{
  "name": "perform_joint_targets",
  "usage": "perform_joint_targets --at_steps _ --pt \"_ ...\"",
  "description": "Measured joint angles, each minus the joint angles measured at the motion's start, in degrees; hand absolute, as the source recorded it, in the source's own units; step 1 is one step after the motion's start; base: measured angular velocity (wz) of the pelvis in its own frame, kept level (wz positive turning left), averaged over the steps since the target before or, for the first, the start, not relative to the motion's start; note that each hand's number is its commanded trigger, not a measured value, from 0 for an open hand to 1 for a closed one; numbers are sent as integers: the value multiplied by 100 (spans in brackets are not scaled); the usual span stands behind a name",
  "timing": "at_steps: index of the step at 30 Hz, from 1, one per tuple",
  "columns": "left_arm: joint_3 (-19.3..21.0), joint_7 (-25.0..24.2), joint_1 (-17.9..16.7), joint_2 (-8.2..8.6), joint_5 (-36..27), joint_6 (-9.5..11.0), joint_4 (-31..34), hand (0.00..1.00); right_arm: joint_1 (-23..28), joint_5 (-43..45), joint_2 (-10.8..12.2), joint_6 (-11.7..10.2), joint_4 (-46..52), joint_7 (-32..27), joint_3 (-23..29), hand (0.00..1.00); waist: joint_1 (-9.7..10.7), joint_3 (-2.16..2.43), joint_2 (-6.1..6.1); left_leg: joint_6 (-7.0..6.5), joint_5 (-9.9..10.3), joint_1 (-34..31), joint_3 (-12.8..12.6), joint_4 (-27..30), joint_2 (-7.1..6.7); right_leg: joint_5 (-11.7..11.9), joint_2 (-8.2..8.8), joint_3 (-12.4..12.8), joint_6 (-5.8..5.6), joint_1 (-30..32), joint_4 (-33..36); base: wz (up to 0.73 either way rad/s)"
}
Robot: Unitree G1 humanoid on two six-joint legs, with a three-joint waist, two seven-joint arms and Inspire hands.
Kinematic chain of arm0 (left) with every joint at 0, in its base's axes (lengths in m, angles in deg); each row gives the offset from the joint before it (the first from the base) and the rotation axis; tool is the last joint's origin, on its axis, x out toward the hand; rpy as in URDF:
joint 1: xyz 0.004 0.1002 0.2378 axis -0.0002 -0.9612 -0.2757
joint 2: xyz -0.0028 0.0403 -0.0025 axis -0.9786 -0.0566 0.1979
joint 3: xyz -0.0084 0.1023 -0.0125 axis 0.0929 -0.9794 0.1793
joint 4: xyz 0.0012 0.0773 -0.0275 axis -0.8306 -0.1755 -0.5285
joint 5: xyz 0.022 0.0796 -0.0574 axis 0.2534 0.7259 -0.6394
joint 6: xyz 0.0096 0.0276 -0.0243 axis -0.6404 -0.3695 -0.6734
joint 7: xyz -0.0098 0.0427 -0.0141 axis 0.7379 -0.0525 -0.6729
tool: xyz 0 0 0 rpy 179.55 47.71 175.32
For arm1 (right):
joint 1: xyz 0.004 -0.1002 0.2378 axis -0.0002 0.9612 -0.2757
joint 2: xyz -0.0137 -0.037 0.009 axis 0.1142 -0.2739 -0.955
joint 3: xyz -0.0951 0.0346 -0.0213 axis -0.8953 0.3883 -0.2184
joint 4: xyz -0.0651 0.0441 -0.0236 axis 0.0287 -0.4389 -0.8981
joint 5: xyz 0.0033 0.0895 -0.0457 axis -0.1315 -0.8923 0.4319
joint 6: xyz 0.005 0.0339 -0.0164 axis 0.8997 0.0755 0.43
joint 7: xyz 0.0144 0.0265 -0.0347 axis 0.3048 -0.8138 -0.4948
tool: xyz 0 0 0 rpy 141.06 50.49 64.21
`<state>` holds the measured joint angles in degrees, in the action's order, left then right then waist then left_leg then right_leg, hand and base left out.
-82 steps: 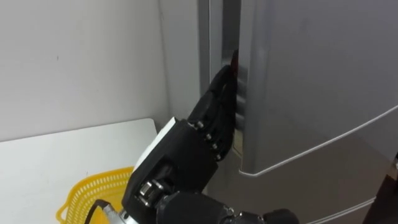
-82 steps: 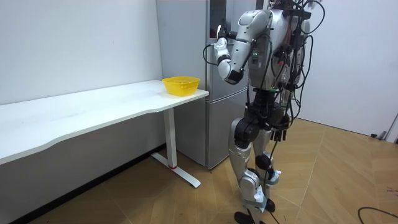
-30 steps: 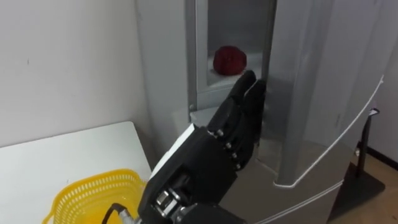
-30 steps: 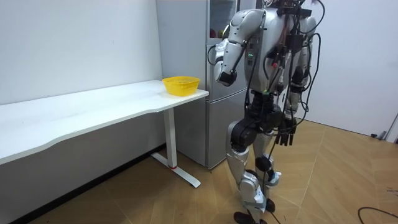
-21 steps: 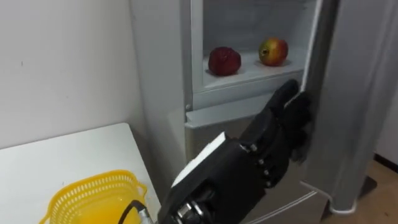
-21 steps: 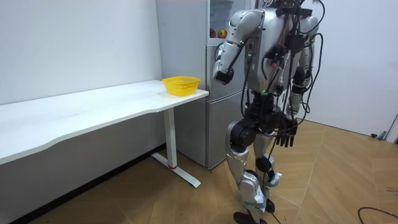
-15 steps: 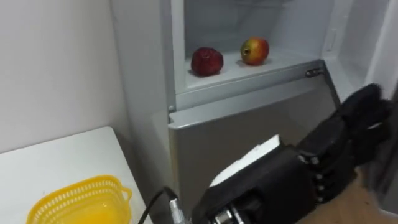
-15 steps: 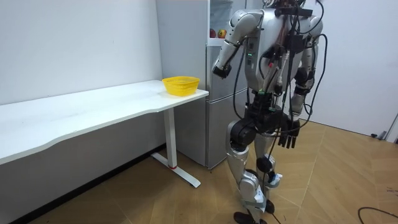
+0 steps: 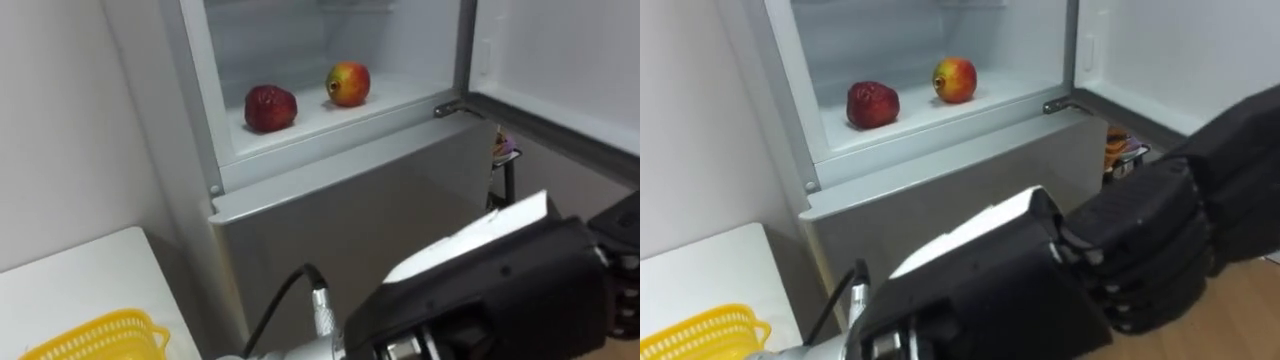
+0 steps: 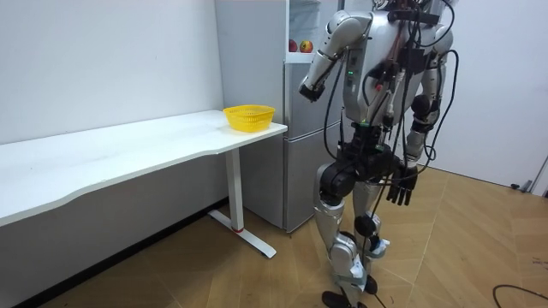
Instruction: Retrieve from the upper fridge
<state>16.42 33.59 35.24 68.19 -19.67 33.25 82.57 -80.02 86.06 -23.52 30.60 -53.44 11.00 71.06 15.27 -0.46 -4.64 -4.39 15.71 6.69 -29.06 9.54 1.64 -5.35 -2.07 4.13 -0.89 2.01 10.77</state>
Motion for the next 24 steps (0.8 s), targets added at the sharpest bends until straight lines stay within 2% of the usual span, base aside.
perform_joint_targets --at_steps 3,4,7,9,11,14,17,21,24 --pt "17 -158 -3 -135 0 1 1 0 20 -93 3 -21 -31 -2 -8 0 -113 -49 89 7 -4 -5 52 0 3 -12 2 -32 16 -11 -6 4" --pt "17 -187 -6 -146 0 1 1 0 35 -93 3 -29 -41 -4 -7 0 -141 -52 111 9 -5 -14 84 1 3 -14 5 -51 19 -14 -11 14" --pt "32 -292 -59 -208 0 8 5 0 87 -100 9 -34 -79 -46 -7 0 -257 -14 206 23 -13 -18 168 13 4 -48 12 -157 39 -39 -21 16" --pt "40 -319 -79 -264 3 8 13 0 116 -97 17 -37 -74 -56 -4 0 -330 21 257 36 -21 -37 328 20 8 -74 35 -316 56 -101 -15 28" --pt "95 -382 -170 -275 6 8 64 0 98 -93 17 -37 -75 -61 13 0 -375 41 250 42 -25 -36 444 24 10 -79 45 -417 62 -140 -23 30" --pt "190 -414 -209 -314 3 8 71 0 100 -99 25 -44 -86 -120 6 0 -488 41 253 45 -27 -2 599 63 19 -81 63 -578 65 -249 -105 26" --pt "333 -394 -235 -314 3 12 77 0 90 -95 79 -50 -100 -248 -2 0 -625 41 247 46 -27 4 740 121 19 -83 74 -594 68 -319 -125 15" --pt "556 -391 -557 -313 0 64 112 0 48 -66 169 -71 -125 -436 -9 0 -677 36 205 46 -27 -14 793 124 11 -88 80 -618 70 -324 -126 4" --pt "676 -390 -563 -303 0 84 117 0 110 -71 170 -103 -152 -513 -24 0 -730 62 164 45 -27 -47 895 94 -2 -89 94 -723 70 -340 -118 8"
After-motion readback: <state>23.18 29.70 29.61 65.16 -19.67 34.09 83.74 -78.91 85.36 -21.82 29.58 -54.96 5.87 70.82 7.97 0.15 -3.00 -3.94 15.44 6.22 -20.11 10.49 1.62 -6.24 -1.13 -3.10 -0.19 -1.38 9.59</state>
